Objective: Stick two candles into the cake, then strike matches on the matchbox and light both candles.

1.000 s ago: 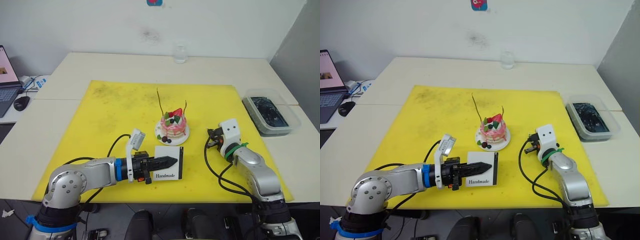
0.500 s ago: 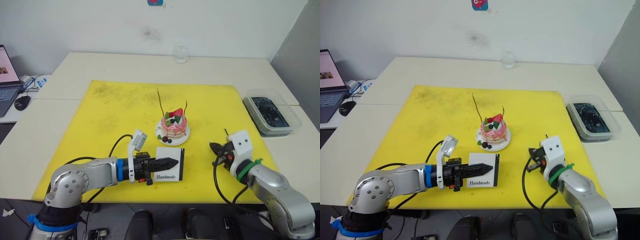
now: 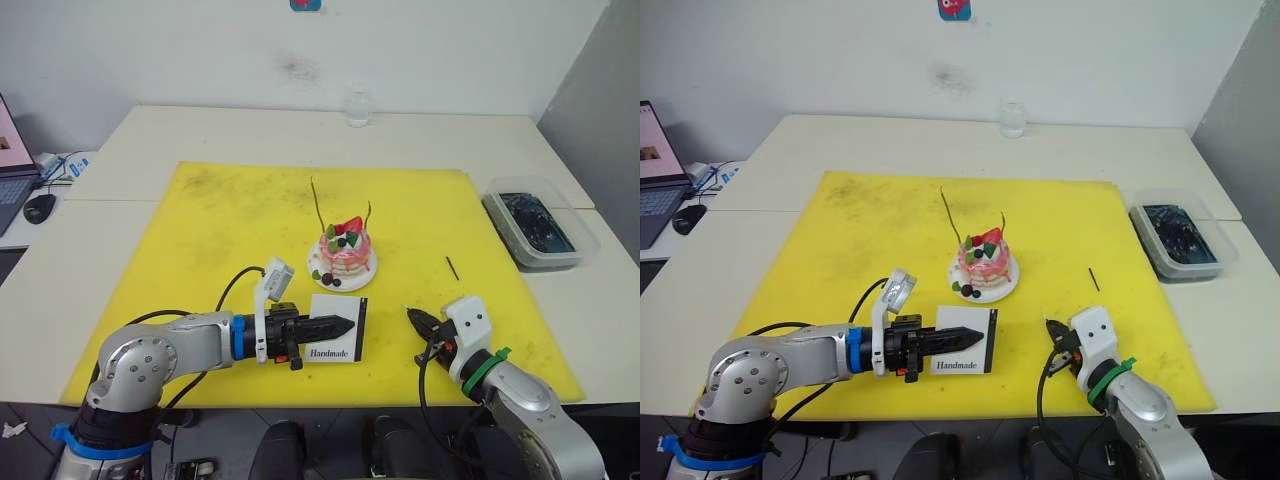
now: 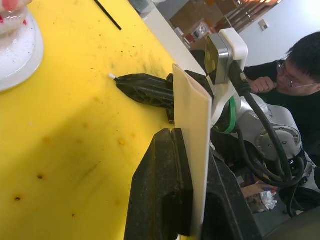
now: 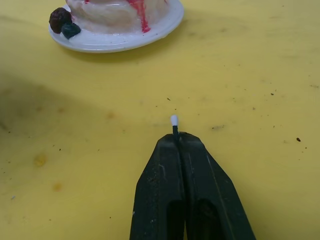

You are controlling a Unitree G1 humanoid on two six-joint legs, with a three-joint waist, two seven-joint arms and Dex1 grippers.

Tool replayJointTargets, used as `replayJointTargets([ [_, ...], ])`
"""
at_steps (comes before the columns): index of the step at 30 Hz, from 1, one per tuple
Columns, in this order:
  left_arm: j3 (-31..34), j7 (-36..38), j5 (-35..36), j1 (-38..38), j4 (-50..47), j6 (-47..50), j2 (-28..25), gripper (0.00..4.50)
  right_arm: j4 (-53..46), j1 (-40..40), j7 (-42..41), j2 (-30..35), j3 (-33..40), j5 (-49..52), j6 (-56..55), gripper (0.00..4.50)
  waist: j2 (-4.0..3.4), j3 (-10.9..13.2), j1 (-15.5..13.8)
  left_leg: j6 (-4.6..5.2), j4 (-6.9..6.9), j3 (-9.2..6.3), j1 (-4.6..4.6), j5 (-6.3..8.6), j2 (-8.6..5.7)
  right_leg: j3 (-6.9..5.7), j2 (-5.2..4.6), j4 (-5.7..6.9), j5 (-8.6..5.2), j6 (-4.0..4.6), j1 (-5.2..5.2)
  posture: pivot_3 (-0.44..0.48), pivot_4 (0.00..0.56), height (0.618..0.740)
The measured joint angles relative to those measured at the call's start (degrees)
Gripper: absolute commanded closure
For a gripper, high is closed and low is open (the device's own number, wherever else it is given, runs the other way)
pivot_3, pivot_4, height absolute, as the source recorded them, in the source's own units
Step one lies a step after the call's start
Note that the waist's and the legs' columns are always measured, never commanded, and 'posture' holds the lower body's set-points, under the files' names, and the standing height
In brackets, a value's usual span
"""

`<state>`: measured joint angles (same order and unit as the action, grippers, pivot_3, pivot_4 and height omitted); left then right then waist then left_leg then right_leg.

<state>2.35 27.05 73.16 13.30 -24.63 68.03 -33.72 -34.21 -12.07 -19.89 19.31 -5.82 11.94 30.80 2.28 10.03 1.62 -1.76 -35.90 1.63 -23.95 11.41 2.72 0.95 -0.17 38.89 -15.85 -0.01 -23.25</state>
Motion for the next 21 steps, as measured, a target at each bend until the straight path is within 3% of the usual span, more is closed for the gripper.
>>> replayJointTargets([
  [2, 0.0, 0.0, -0.3, -0.4, 0.0, 0.0, 0.0, 4.50, 0.7, -0.1, 0.1, -0.6, 0.0, 0.0, -0.8, 4.47, 0.00, 0.0, 0.0, 0.00, 0.01, -0.03, 0.01, 0.00, 0.01, -0.02, 0.00, 0.00, 0.00, 0.00, 0.00, 0.000, 0.150, 0.740],
  [6, 0.0, 0.0, -0.6, -0.4, 0.0, 0.0, 0.0, 4.50, 1.6, -0.1, 0.1, -0.9, 0.0, 0.0, -2.1, 3.52, 0.00, 0.0, 0.0, 0.00, -0.01, -0.01, 0.02, 0.00, 0.00, 0.01, -0.01, 0.00, -0.10, 0.17, 0.02, 0.000, 0.150, 0.740],
  [21, 0.0, 0.1, -1.7, -0.2, 0.4, 0.0, 0.2, 4.50, 4.0, -1.0, 0.2, -0.8, -0.9, -2.4, -8.2, 3.52, 0.00, 0.0, 0.0, 0.00, -0.02, 0.00, 0.02, 0.00, -0.01, 0.01, -0.04, 0.00, -0.10, 0.17, 0.03, 0.000, 0.150, 0.740],
])
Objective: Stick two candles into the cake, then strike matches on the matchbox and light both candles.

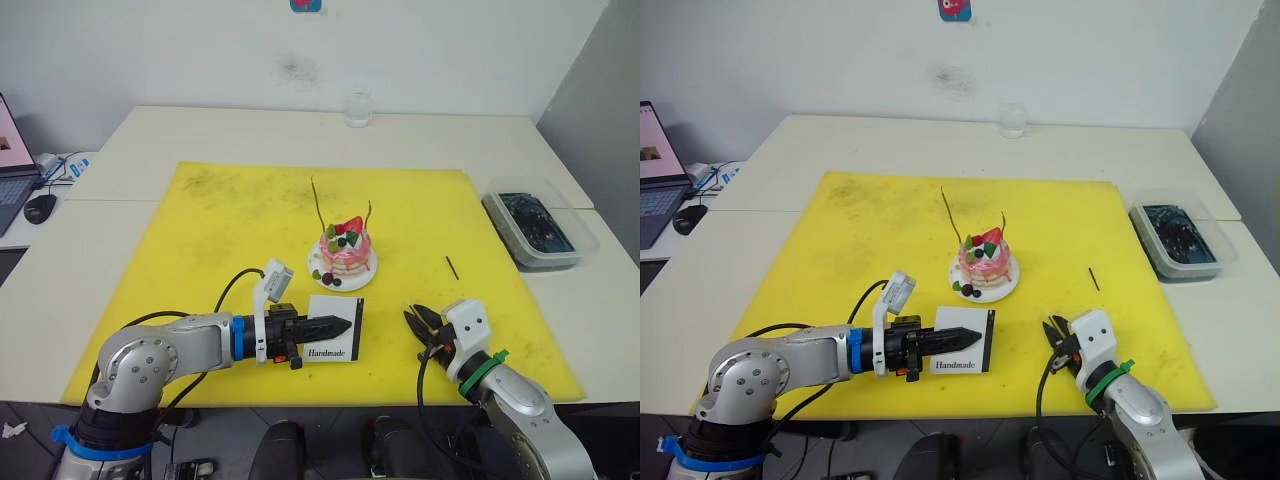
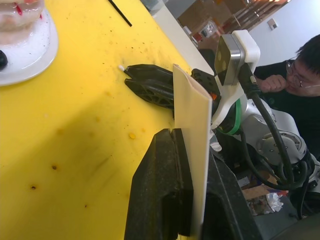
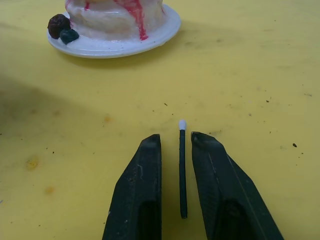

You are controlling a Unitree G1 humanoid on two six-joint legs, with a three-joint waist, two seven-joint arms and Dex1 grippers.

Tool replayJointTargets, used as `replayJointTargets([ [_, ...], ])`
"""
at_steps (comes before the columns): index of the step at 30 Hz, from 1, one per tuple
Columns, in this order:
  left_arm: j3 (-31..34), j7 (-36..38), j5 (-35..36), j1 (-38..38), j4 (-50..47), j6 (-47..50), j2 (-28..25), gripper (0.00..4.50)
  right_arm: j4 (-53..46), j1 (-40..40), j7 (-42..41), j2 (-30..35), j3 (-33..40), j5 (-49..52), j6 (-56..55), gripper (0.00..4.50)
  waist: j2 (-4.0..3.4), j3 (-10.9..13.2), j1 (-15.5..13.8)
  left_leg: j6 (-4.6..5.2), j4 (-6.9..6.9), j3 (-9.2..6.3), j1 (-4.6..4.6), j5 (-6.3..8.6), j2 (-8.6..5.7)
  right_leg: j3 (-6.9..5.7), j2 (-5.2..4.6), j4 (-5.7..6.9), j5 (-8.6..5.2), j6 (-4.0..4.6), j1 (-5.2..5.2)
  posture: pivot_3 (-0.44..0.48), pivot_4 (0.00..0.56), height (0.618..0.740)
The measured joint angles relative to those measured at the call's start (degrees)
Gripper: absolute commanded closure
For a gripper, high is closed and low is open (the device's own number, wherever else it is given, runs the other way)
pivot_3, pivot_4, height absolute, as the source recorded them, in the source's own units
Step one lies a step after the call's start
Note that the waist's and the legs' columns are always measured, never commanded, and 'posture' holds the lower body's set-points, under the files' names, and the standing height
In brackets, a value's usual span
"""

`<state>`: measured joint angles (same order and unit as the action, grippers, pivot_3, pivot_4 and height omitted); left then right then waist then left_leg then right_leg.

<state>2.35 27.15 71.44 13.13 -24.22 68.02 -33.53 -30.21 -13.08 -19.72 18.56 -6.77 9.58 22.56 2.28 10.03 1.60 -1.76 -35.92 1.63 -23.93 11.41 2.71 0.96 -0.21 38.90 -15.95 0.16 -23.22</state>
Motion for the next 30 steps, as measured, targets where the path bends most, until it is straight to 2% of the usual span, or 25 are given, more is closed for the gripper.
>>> replayJointTargets([
  [11, 0.0, 0.0, 0.0, 0.0, 0.0, 0.0, 0.1, 4.50, 0.0, -0.8, 1.1, -2.1, 1.0, 0.6, 0.3, 3.52, 0.01, 0.0, -0.1, 0.00, 0.00, 0.00, 0.00, 0.00, 0.00, 0.00, -0.01, 0.00, 0.00, 0.00, 0.01, 0.000, 0.150, 0.740],
  [13, 0.0, 0.0, 0.0, 0.0, 0.0, 0.0, 0.1, 4.50, 0.0, -0.7, 1.1, -2.2, 1.0, 0.7, 0.4, 3.89, 0.01, 0.0, -0.1, 0.00, 0.00, 0.00, 0.00, 0.00, 0.00, 0.00, -0.01, 0.00, 0.00, 0.00, 0.01, 0.000, 0.150, 0.740],
  [15, 0.0, 0.0, 0.0, 0.0, 0.0, 0.0, 0.1, 4.50, 0.0, -0.7, 1.2, -2.3, 1.1, 0.7, 0.5, 4.45, 0.01, 0.0, -0.1, 0.00, 0.00, 0.00, 0.01, 0.00, 0.00, 0.00, -0.01, 0.00, 0.00, 0.00, 0.01, 0.000, 0.150, 0.740],
  [16, 0.0, 0.0, 0.0, 0.0, 0.0, 0.0, 0.1, 4.50, 0.0, -0.8, 1.2, -2.3, 1.1, 0.6, 0.5, 4.48, 0.01, 0.0, -0.1, 0.00, 0.00, 0.00, 0.01, 0.00, 0.00, -0.01, -0.01, 0.00, 0.00, 0.00, 0.01, 0.000, 0.150, 0.740],
  [26, 0.0, 0.0, 0.0, 0.0, 0.0, 0.0, 0.1, 4.50, 0.0, -0.7, 1.1, -2.3, 1.1, 0.7, 0.5, 4.48, 0.01, 0.0, -0.1, 0.00, 0.00, 0.00, 0.01, 0.00, 0.00, 0.00, -0.01, 0.00, 0.00, 0.01, 0.01, 0.000, 0.150, 0.740],
  [30, -0.2, -0.9, -0.8, 1.0, 0.1, -0.7, 1.7, 4.50, -2.7, 0.6, 0.4, -0.1, 1.5, 1.1, 3.3, 4.48, -0.01, 0.0, -0.1, 0.00, -0.02, 0.01, -0.03, 0.00, -0.02, 0.00, -0.02, 0.00, 0.01, -0.02, 0.00, 0.000, 0.150, 0.740],
])
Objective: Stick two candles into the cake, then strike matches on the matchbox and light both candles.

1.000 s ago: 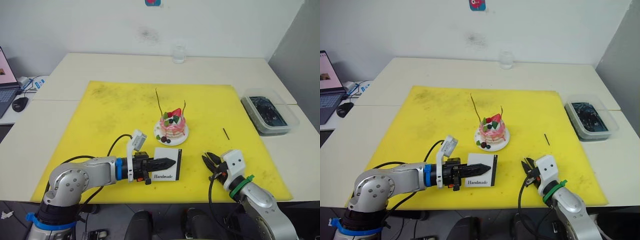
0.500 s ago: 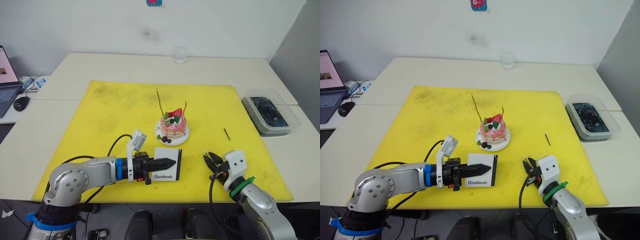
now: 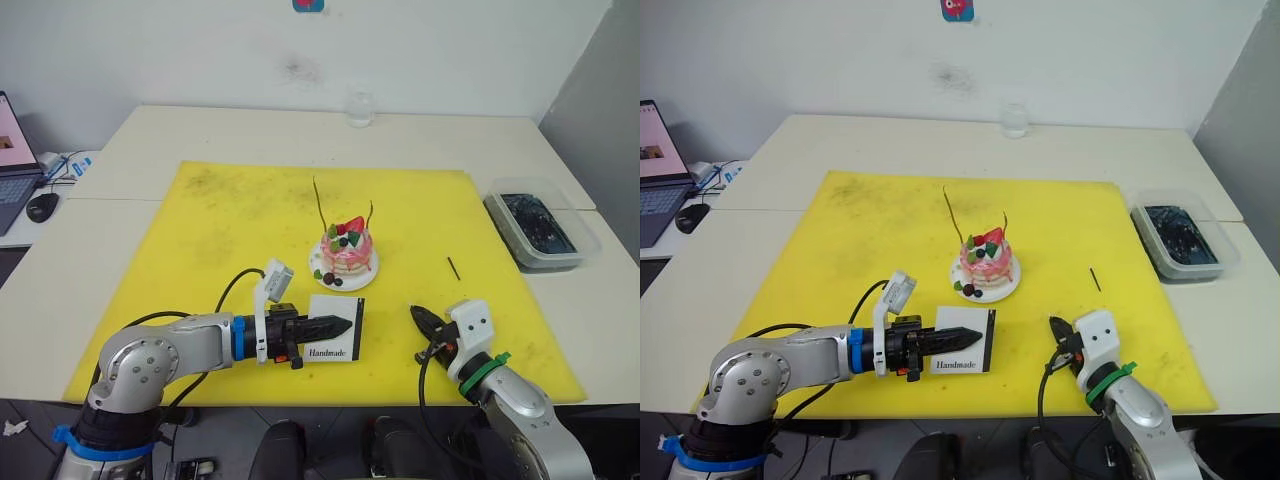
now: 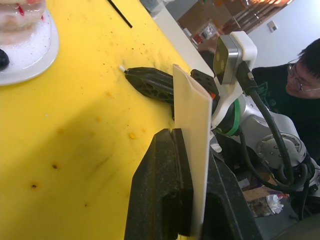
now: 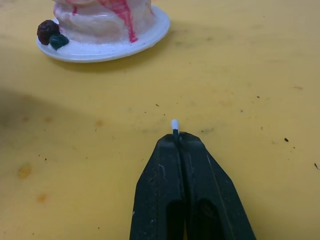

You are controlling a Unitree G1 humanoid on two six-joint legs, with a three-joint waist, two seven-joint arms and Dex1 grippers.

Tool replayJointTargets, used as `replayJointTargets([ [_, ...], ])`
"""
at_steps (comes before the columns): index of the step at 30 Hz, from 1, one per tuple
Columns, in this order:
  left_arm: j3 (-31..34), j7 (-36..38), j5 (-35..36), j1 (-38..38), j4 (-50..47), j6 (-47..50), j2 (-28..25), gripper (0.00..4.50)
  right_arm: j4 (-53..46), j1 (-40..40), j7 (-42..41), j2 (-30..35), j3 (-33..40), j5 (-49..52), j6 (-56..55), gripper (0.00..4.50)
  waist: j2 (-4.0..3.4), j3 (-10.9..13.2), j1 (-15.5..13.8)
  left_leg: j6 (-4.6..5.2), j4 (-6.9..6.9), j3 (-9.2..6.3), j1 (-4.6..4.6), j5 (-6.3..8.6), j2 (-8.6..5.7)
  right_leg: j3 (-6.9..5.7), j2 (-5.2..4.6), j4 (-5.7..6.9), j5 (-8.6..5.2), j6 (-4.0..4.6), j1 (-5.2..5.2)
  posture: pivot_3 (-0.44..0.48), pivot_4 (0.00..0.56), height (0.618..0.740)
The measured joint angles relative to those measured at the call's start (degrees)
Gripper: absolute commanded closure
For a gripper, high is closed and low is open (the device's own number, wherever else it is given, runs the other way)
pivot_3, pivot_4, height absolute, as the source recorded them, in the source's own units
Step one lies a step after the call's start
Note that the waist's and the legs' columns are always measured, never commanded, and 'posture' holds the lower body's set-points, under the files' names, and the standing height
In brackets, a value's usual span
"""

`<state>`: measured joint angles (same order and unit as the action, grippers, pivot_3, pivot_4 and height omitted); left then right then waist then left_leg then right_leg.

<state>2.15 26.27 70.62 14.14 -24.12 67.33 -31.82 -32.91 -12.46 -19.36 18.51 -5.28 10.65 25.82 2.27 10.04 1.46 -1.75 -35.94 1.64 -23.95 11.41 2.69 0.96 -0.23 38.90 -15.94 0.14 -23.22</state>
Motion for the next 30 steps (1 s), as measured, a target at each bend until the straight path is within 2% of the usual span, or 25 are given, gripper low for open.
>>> replayJointTargets([
  [5, -1.0, -1.2, -1.4, 5.0, 1.9, -0.2, 2.1, 4.50, -12.1, 7.4, -4.4, 8.8, 3.6, 4.8, 8.2, 4.48, 0.01, 0.0, 0.0, 0.00, 0.00, -0.02, 0.03, 0.00, -0.01, -0.02, 0.06, 0.01, 0.17, -0.29, 0.02, 0.000, 0.150, 0.740],
  [14, -3.0, -3.2, -4.4, 8.4, 5.0, 0.1, 4.4, 4.50, -18.6, 18.6, -12.7, 21.2, 2.8, 11.4, 18.0, 4.48, 0.07, 0.0, 0.0, 0.00, 0.05, -0.07, -0.03, 0.00, -0.03, -0.07, 0.13, -0.02, 0.14, -0.30, -0.01, 0.000, 0.150, 0.740],
  [30, -3.7, -2.8, -9.9, 8.3, 3.6, -0.7, 4.6, 4.50, -17.9, 24.8, -11.9, 22.8, -5.4, 6.4, 20.3, 4.48, 0.08, 0.0, 0.0, 0.00, 0.03, -0.05, -0.04, 0.00, -0.02, -0.05, 0.10, -0.02, 0.14, -0.31, -0.01, 0.000, 0.150, 0.740],
])
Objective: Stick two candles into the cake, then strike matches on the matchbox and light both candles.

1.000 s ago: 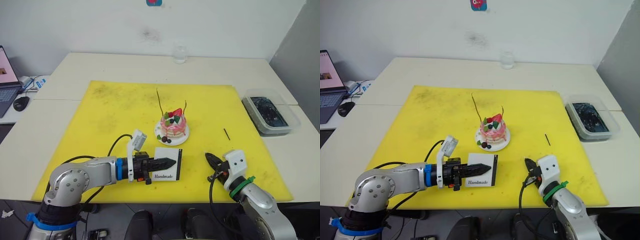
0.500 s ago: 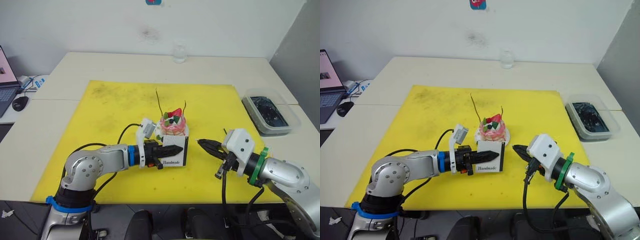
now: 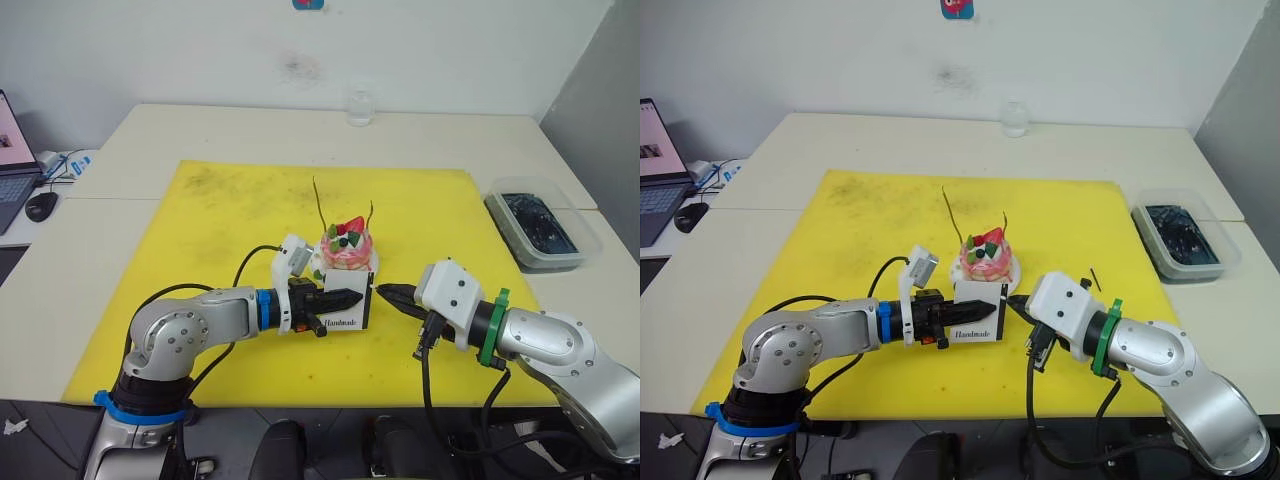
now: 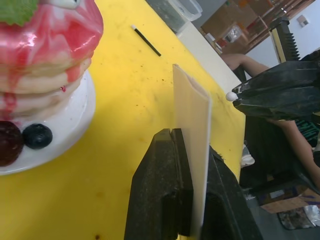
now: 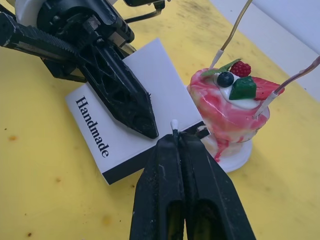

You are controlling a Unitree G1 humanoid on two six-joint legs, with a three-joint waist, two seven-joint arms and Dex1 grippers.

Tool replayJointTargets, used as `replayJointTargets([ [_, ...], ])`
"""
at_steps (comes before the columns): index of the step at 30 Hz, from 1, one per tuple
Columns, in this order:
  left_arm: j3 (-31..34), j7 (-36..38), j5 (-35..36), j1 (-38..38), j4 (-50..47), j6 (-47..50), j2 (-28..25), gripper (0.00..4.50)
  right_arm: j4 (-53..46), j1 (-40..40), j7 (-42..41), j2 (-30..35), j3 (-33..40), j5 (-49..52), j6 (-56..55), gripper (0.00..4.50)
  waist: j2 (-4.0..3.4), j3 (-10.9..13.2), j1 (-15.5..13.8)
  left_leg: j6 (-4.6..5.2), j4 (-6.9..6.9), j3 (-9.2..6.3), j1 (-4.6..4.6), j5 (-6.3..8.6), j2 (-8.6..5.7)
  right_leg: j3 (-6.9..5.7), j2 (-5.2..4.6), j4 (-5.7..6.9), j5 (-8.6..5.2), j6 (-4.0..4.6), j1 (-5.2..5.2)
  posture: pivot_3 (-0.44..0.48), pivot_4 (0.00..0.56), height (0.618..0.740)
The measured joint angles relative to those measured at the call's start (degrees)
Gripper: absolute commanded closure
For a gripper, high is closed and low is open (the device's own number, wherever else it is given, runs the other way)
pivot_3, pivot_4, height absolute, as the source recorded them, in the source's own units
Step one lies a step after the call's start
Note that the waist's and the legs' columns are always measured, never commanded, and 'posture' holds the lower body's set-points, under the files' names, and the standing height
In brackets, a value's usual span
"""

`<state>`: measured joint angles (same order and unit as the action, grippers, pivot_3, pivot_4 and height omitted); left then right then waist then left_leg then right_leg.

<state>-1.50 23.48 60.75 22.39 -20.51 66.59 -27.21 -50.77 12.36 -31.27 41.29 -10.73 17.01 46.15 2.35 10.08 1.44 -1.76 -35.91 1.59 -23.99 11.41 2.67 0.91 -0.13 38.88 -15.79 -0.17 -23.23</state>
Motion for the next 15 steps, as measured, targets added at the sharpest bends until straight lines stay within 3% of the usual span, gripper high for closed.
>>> replayJointTargets([
  [15, -1.0, 2.2, -2.6, -1.0, -1.8, -0.8, 0.4, 4.50, 2.5, 2.6, 0.3, 0.2, -3.1, -1.4, 3.2, 4.48, 0.00, 0.0, 0.0, 0.00, 0.00, 0.01, 0.00, 0.00, 0.00, 0.01, 0.00, 0.00, 0.00, 0.00, -0.01, 0.000, 0.150, 0.740],
])
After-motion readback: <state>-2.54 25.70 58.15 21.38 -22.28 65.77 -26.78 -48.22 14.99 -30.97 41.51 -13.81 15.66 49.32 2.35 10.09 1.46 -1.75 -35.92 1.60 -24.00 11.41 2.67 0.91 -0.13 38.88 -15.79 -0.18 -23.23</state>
